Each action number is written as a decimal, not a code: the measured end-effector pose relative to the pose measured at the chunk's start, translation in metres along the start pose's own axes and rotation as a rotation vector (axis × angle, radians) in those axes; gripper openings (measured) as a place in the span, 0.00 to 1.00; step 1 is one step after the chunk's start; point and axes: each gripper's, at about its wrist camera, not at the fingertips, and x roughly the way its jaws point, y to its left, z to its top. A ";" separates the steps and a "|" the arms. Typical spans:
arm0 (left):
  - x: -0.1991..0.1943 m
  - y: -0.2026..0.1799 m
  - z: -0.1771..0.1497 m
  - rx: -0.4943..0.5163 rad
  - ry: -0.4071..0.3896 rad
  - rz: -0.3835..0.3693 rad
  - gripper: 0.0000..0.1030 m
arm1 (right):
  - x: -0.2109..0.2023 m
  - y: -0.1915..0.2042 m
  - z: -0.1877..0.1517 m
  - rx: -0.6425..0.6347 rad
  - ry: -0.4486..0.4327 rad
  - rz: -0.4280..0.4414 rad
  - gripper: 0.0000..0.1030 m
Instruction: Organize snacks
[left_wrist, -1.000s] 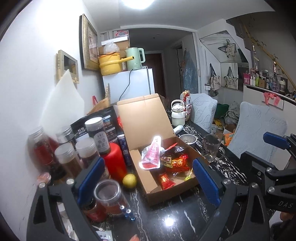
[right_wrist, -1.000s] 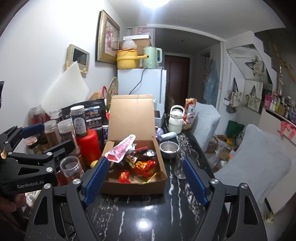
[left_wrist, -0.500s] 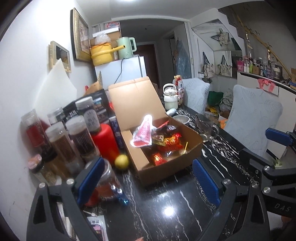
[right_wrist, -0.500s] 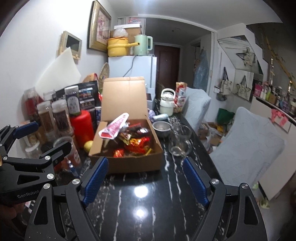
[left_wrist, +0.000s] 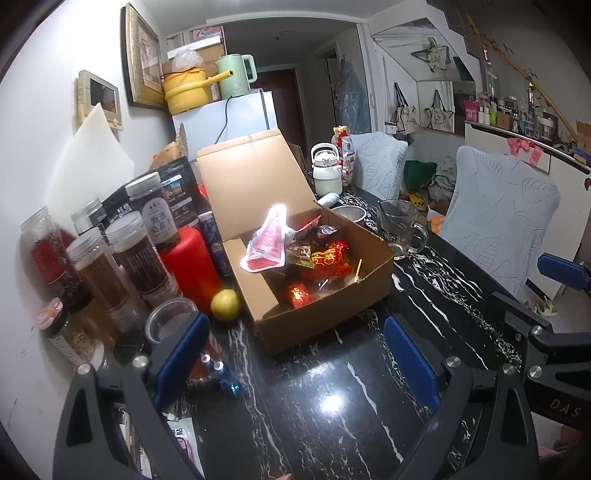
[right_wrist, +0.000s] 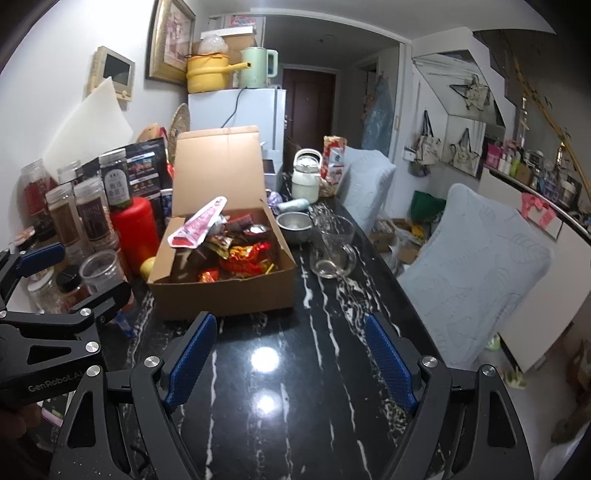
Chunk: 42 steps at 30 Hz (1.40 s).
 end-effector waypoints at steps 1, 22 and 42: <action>0.001 -0.001 0.000 0.000 0.000 -0.002 0.94 | 0.001 0.000 0.000 0.000 0.003 -0.001 0.81; 0.015 0.001 0.008 -0.001 0.019 -0.010 0.94 | 0.020 -0.005 0.009 0.012 0.037 0.038 0.81; 0.019 0.005 0.009 -0.002 0.024 -0.008 0.94 | 0.023 -0.001 0.012 0.008 0.040 0.045 0.81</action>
